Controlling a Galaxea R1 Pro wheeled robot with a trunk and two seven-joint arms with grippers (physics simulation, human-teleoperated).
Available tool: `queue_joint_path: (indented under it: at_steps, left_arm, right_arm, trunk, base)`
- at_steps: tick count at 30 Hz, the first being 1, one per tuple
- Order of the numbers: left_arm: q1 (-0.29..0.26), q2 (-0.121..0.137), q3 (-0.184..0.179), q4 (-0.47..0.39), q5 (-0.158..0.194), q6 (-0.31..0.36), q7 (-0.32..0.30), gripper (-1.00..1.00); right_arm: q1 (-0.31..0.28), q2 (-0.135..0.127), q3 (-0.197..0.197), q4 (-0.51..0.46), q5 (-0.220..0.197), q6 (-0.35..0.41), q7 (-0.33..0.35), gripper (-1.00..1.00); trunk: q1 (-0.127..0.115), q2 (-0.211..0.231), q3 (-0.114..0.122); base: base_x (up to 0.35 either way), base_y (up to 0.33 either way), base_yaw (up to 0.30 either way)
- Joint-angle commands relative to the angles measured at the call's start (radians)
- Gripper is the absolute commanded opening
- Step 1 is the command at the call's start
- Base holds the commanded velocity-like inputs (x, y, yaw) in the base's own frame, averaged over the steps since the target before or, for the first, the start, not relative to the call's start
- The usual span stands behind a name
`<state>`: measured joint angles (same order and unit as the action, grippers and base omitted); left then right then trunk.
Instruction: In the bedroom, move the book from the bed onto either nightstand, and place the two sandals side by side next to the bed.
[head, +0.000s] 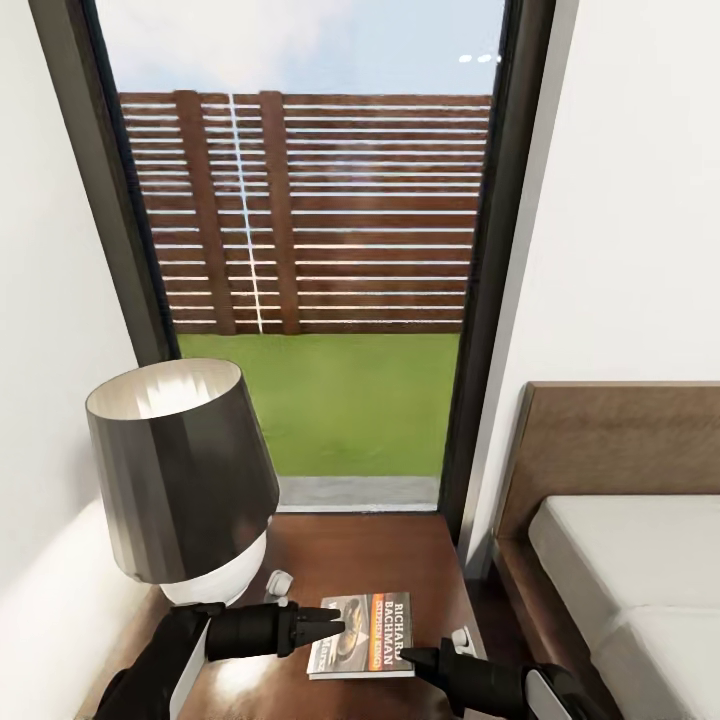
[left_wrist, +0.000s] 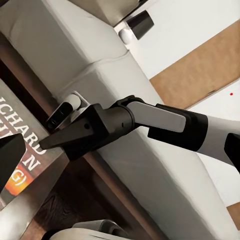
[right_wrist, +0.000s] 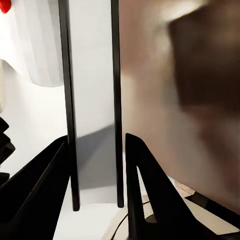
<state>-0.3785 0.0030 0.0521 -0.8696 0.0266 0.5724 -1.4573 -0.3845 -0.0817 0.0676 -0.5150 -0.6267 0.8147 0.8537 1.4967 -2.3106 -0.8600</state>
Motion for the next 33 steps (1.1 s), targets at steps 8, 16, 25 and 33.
queue_joint_path:
  at_steps: [8, 16, 25, 33]
  left_arm:
    - [0.0, 0.0, 0.0, 0.0, 0.001, 0.011, -0.003, 1.0]
    - [0.0, 0.0, 0.0, 0.0, 0.001, 0.011, -0.003, 1.0]
    - [0.0, 0.0, 0.0, 0.0, 0.001, 0.011, -0.003, 1.0]
    - [0.0, 0.0, 0.0, 0.0, 0.001, 0.011, -0.003, 1.0]
  right_arm:
    - [-0.001, -0.001, 0.004, 0.0, -0.007, 0.004, -0.001, -1.0]
    - [-0.001, -0.001, 0.004, 0.0, -0.007, 0.004, -0.001, -1.0]
    - [-0.001, -0.001, 0.004, 0.0, -0.007, 0.004, -0.001, -1.0]
    - [-0.001, -0.001, 0.004, 0.0, -0.007, 0.004, -0.001, -1.0]
  trunk:
    - [0.03, -0.056, -0.026]
    - [0.038, -0.07, -0.032]
    - [0.061, -0.112, -0.051]
    - [0.061, -0.112, -0.051]
  base:
    - [0.0, 0.0, 0.0]
    - [0.0, 0.0, 0.0]
    - [0.0, 0.0, 0.0]
    - [0.0, 0.0, 0.0]
